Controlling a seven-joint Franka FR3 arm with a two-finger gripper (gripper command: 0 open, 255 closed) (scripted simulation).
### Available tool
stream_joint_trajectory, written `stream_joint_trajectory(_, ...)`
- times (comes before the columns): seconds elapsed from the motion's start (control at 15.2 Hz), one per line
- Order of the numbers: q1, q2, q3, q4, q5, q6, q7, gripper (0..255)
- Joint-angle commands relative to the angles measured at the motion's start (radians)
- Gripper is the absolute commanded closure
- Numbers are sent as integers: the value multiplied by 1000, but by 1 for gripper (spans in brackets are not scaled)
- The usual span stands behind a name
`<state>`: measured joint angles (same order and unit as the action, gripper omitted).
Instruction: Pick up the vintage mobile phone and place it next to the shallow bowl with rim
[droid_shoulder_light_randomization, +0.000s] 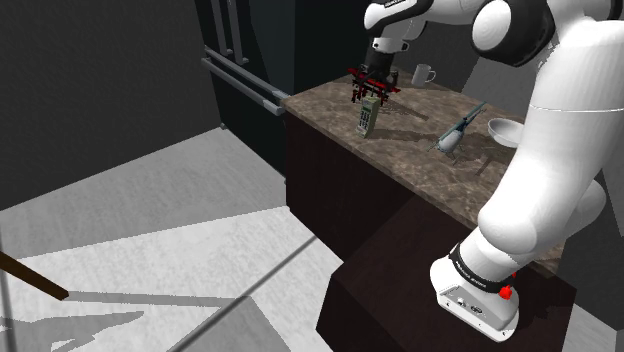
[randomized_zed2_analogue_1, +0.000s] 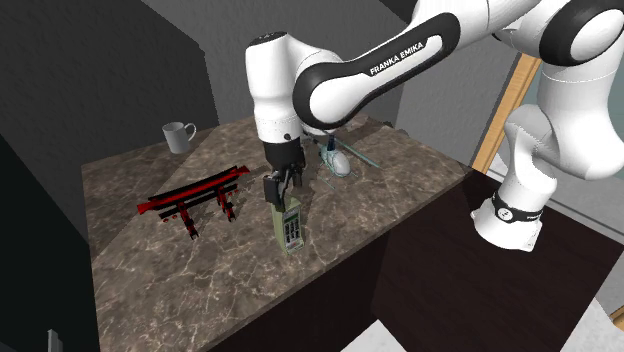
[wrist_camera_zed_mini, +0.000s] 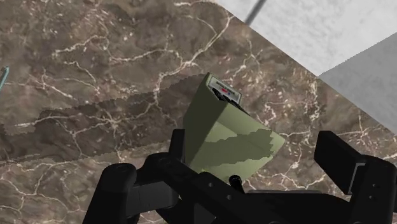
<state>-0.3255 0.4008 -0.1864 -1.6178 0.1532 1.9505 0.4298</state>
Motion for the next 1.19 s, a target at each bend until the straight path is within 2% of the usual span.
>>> stream_joint_trajectory(0.0, -1, 12, 1, -8, 4, 20, 0, 0)
stream_joint_trajectory(0.26, 1, 29, 4, -45, 10, 74, -4, 0)
stream_joint_trajectory(0.79, 1, 29, 4, -45, 10, 74, -4, 0)
stream_joint_trajectory(0.86, 1, 29, 4, -45, 10, 74, -4, 255)
stream_joint_trajectory(1.12, 1, 29, 4, -45, 10, 74, -4, 255)
